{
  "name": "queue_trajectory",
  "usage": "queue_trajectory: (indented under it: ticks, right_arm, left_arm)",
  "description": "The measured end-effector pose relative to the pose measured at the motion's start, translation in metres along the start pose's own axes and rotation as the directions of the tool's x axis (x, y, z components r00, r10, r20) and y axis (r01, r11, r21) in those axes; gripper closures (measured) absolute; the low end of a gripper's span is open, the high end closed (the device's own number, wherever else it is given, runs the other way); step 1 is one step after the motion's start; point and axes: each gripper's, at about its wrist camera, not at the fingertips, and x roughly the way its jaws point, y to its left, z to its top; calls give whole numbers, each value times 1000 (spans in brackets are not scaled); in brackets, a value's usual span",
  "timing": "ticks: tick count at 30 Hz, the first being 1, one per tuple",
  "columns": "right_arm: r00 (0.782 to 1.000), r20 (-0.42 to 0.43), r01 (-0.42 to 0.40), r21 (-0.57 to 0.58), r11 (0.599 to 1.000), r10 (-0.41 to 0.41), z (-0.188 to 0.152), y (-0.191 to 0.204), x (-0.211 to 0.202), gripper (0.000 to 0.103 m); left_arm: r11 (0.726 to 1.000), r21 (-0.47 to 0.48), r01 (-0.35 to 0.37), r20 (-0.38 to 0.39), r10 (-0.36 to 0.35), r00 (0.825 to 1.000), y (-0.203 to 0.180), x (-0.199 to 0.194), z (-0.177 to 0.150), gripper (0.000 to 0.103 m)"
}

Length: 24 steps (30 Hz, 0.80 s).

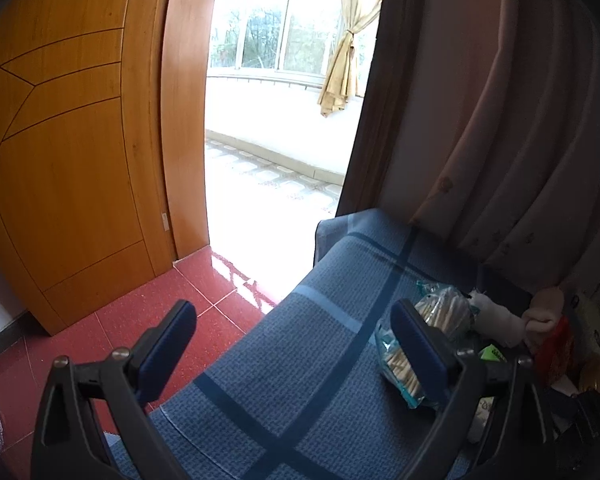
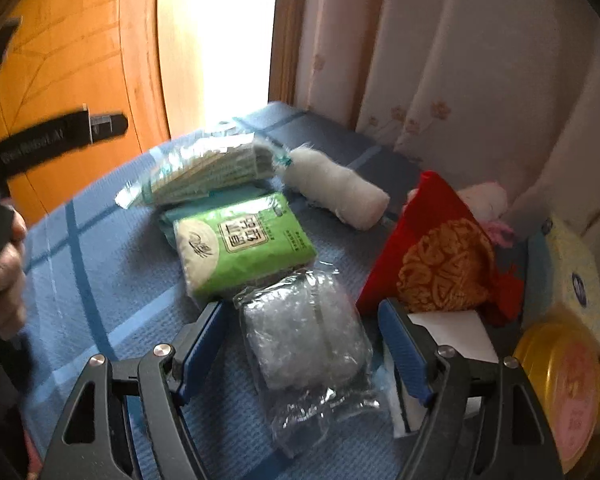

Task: Organize soft objects
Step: 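Grasp the cotton swab bag with the left gripper while the right grasps the clear plastic bag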

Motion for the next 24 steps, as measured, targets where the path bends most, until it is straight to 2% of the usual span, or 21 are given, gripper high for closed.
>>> queue_trajectory:
  ticks: [2,4,8,11,13,16,19,22,24]
  right_arm:
    - [1000,-7,0,-11,1000,-1,3,1,3,27]
    - [999,-10,-32,0,999,32,2,-1,3,47]
    - [995,-6,-104,58,993,104,-2,-10,1,59]
    - [983,68,-174,100,980,168,-6,-17,-14,60]
    - [958,197,-235,128,964,207,-12,-24,-36,60]
    - [940,303,-208,153,966,154,-20,-28,-59,59]
    - [934,339,-181,184,966,110,-23,-31,-67,59]
    - [932,348,-180,202,963,101,-23,-35,-69,59]
    - [931,351,-184,212,960,101,-24,-36,-71,59]
  left_arm:
    - [1000,8,0,-1,0,1000,-1,0,0,4]
    - [1000,13,1,-8,-1,1000,-2,2,0,4]
    - [999,35,7,-9,-6,1000,-8,3,-1,4]
    - [994,104,24,10,-25,1000,-21,0,-1,4]
    - [983,183,3,56,-14,998,-35,-3,-1,4]
    - [951,307,-23,88,-5,996,-60,-1,0,4]
    - [929,368,48,31,-64,997,-81,8,4,6]
    - [914,383,137,-41,-131,990,-95,20,8,8]
    - [909,389,147,-74,-129,989,-102,30,5,16]
